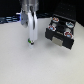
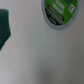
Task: Open the kcup holder, insert the kcup into the holder, and close the kcup holder
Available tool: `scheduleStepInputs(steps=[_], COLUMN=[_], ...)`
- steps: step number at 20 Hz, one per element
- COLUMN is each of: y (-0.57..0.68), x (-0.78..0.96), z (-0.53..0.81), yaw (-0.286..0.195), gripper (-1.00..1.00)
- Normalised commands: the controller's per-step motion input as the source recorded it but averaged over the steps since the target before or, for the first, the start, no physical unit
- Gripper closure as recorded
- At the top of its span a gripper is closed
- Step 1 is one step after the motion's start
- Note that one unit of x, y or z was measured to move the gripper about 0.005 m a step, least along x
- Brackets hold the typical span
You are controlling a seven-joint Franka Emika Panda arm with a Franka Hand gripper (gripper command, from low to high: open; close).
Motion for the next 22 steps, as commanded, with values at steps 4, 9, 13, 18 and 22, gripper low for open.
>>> scheduleStepInputs(steps=[4,9,13,18,22], y=[-0.04,-0.09,-0.12,-0.05,0.0], x=[-0.12,-0.1,-0.1,-0.1,-0.39], z=[-0.11,-0.23,-0.19,-0.09,-0.15], yaw=[-0.082,-0.139,-0.137,-0.048,0.002], gripper=[-1.0,-1.0,-1.0,-1.0,-1.0])
